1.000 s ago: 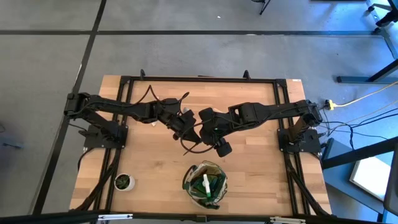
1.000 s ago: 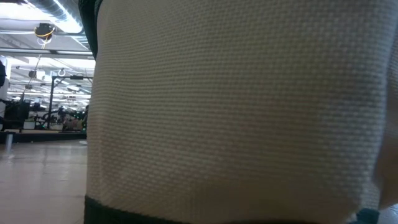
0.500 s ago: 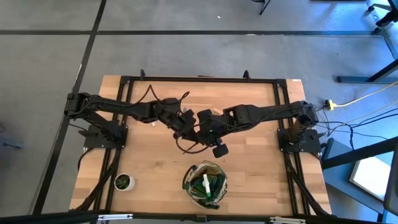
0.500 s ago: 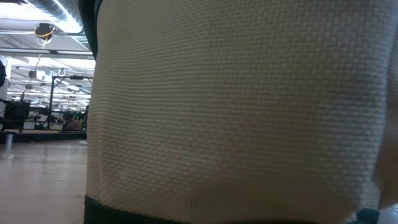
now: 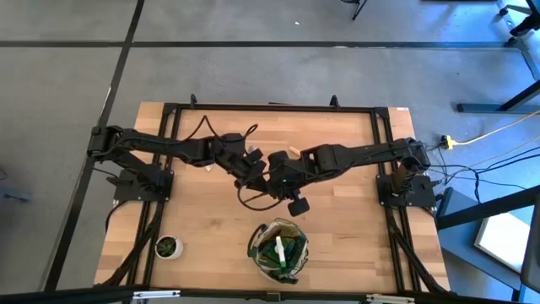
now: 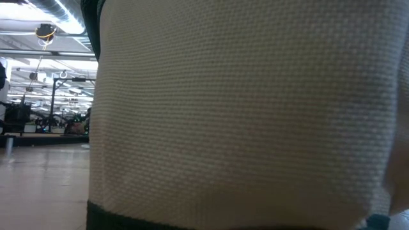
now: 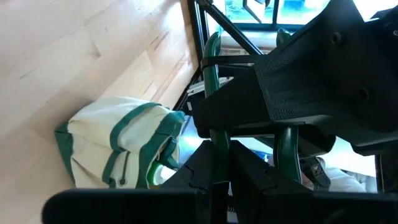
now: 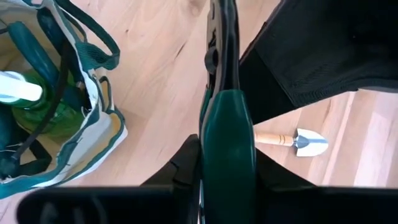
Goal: Pick & Place Garden tools in Gardening bag
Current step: Put the green fruit pruner into the gardening bag
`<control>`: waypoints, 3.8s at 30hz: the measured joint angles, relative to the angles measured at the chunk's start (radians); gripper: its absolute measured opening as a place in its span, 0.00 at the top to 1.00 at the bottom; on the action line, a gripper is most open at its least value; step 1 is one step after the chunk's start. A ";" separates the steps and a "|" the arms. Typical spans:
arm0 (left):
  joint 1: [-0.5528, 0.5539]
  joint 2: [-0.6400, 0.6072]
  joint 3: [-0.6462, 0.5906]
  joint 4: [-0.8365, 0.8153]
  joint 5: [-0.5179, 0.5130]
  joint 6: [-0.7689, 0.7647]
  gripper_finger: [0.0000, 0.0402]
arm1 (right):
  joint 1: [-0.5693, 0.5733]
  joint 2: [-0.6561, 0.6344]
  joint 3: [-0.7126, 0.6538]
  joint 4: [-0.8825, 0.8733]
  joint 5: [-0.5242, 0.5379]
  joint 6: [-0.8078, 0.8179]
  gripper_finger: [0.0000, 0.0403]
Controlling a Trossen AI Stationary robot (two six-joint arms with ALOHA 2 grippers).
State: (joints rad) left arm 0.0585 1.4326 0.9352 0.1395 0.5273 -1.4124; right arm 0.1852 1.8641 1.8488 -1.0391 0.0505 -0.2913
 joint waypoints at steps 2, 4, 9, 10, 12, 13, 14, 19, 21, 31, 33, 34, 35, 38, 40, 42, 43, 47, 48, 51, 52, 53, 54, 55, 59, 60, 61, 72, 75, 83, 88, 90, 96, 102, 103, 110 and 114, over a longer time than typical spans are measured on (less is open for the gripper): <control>0.001 0.000 0.000 0.011 0.009 0.001 0.89 | 0.000 -0.001 0.000 -0.002 0.002 0.000 0.84; 0.001 0.000 0.000 0.020 0.016 -0.005 0.83 | 0.000 -0.003 0.000 -0.010 0.015 0.017 0.84; 0.027 -0.025 0.002 -0.076 0.009 -0.022 0.75 | 0.001 -0.009 -0.001 -0.072 0.049 0.036 0.84; 0.036 -0.034 0.002 -0.124 -0.003 -0.021 0.75 | 0.000 -0.013 -0.001 -0.079 0.055 0.045 0.84; 0.054 -0.042 0.002 -0.191 -0.047 -0.020 0.76 | -0.004 -0.019 -0.002 -0.101 0.058 0.057 0.84; 0.064 -0.049 0.002 -0.222 -0.069 -0.009 0.76 | -0.005 -0.021 -0.002 -0.099 0.062 0.069 0.84; 0.074 -0.057 0.001 -0.239 -0.086 0.006 0.77 | -0.005 -0.024 -0.002 -0.104 0.066 0.082 0.84; 0.094 -0.080 0.001 -0.254 -0.143 0.082 0.80 | -0.007 -0.037 -0.002 -0.152 0.065 0.163 0.84; 0.094 -0.082 0.002 -0.249 -0.152 0.104 0.81 | -0.009 -0.038 -0.002 -0.183 0.065 0.190 0.84; 0.086 -0.085 0.001 -0.435 -0.205 0.160 0.88 | -0.040 -0.039 -0.002 -0.249 0.048 0.293 0.84; 0.074 -0.085 0.001 -0.477 -0.216 0.174 0.90 | -0.053 -0.039 -0.002 -0.267 0.042 0.309 0.84; 0.067 -0.085 0.001 -0.494 -0.223 0.179 0.90 | -0.061 -0.039 -0.002 -0.277 0.042 0.314 0.84; 0.058 -0.085 0.001 -0.514 -0.234 0.185 0.91 | -0.069 -0.039 -0.002 -0.287 0.041 0.318 0.84; 0.025 -0.084 0.001 -0.547 -0.281 0.209 0.93 | -0.096 -0.040 -0.002 -0.319 0.032 0.334 0.84; -0.002 -0.084 0.001 -0.548 -0.305 0.219 0.94 | -0.121 -0.040 -0.002 -0.343 -0.005 0.341 0.84; -0.032 -0.084 0.001 -0.548 -0.326 0.216 0.95 | -0.149 -0.040 -0.002 -0.363 -0.052 0.356 0.84; -0.048 -0.084 0.001 -0.548 -0.334 0.208 0.96 | -0.163 -0.040 -0.002 -0.374 -0.077 0.360 0.84; -0.133 -0.084 0.001 -0.508 -0.361 0.183 0.97 | -0.208 -0.040 -0.002 -0.392 -0.154 0.364 0.84; -0.159 -0.084 0.001 -0.489 -0.362 0.175 0.97 | -0.215 -0.040 -0.002 -0.400 -0.159 0.364 0.84; -0.248 -0.084 0.001 -0.409 -0.404 0.145 0.99 | -0.227 -0.040 -0.002 -0.423 -0.167 0.358 0.84; -0.279 -0.084 0.001 -0.378 -0.434 0.133 0.99 | -0.229 -0.040 -0.002 -0.428 -0.184 0.346 0.84; -0.314 -0.084 0.001 -0.346 -0.470 0.121 1.00 | -0.231 -0.041 -0.007 -0.425 -0.210 0.332 0.84; -0.348 -0.083 0.001 -0.312 -0.508 0.107 1.00 | -0.232 -0.041 -0.014 -0.425 -0.239 0.321 0.84; -0.384 -0.083 0.001 -0.273 -0.545 0.095 1.00 | -0.231 -0.041 -0.022 -0.428 -0.265 0.310 0.84; -0.516 -0.064 0.001 -0.126 -0.700 0.037 1.00 | -0.229 -0.041 -0.058 -0.431 -0.329 0.280 0.84; -0.548 -0.054 0.001 -0.100 -0.738 0.025 1.00 | -0.226 -0.041 -0.068 -0.431 -0.329 0.278 0.84; -0.573 -0.040 0.001 -0.067 -0.773 0.012 1.00 | -0.223 -0.041 -0.079 -0.430 -0.333 0.275 0.84; -0.619 0.231 0.194 -0.123 -0.693 0.087 1.00 | -0.215 -0.105 -0.287 -0.314 -0.400 0.355 0.84; -0.614 0.294 0.317 -0.294 -0.704 0.183 1.00 | -0.212 -0.127 -0.341 -0.287 -0.407 0.434 0.84; -0.634 0.375 0.572 -0.774 -0.778 0.351 1.00 | -0.142 -0.211 -0.463 -0.145 -0.447 0.692 0.84; -0.627 0.379 0.589 -0.925 -0.769 0.406 1.00 | -0.078 -0.219 -0.476 -0.067 -0.446 0.812 0.84; -0.625 0.379 0.589 -0.960 -0.753 0.412 1.00 | -0.050 -0.219 -0.476 -0.024 -0.444 0.852 0.84; -0.625 0.379 0.589 -0.966 -0.747 0.454 1.00 | 0.018 -0.219 -0.476 0.030 -0.446 0.933 0.84; -0.610 0.379 0.589 -0.984 -0.758 0.495 1.00 | 0.062 -0.219 -0.476 0.029 -0.435 0.982 0.84; -0.604 0.379 0.589 -0.991 -0.766 0.504 1.00 | 0.068 -0.219 -0.476 0.028 -0.425 0.988 0.84; -0.550 0.379 0.588 -1.033 -0.772 0.578 1.00 | 0.090 -0.218 -0.476 0.027 -0.390 1.027 0.84; -0.521 0.379 0.588 -1.063 -0.771 0.627 1.00 | 0.101 -0.218 -0.476 0.027 -0.379 1.044 0.84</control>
State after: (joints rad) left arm -0.4623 1.8114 1.5234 -0.9240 -0.2440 -0.7856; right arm 0.2857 1.6459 1.3727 -1.0119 -0.3288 0.7532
